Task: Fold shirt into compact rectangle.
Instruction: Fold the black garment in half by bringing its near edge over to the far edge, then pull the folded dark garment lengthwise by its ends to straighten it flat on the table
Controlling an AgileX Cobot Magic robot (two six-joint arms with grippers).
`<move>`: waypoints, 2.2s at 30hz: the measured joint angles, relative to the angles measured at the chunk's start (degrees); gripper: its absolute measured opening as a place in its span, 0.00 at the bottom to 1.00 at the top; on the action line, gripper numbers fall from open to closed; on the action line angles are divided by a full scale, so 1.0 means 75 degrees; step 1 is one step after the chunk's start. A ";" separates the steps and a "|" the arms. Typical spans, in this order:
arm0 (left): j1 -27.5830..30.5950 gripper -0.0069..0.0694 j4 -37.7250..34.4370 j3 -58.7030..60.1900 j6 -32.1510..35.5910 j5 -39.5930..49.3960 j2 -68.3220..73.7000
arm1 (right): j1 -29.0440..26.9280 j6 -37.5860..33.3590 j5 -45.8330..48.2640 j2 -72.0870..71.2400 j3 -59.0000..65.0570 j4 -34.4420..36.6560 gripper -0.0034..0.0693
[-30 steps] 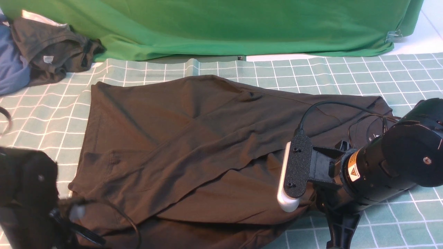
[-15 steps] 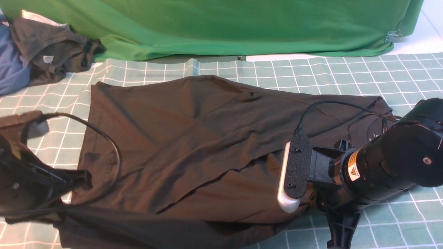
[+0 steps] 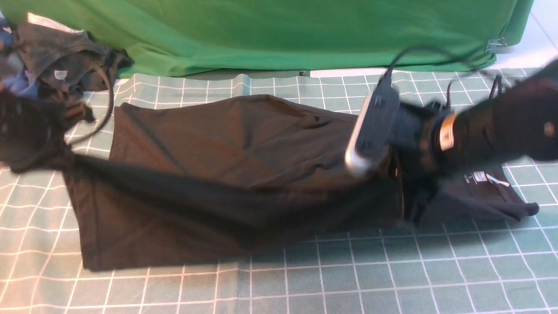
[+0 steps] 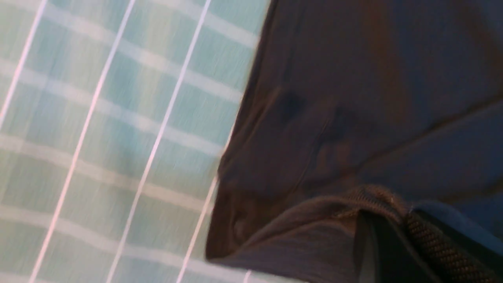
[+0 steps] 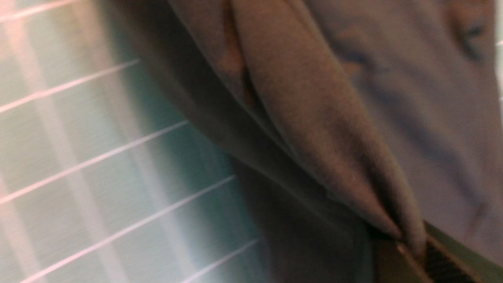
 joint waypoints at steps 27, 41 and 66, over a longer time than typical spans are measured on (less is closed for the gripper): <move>0.0000 0.11 0.0615 -0.6660 -0.0043 -0.0240 0.6283 | -0.1366 -0.0157 -0.0789 0.5560 -0.5854 0.0000 0.26; 0.0000 0.57 0.1744 -0.8176 0.0405 0.1876 0.6349 | -0.1412 0.0703 0.1297 0.4896 -0.6741 -0.0023 0.61; -0.0291 0.49 0.1329 -0.1471 0.1127 -0.0198 0.3050 | -0.2185 0.2102 0.4174 0.1198 -0.4357 -0.0323 0.08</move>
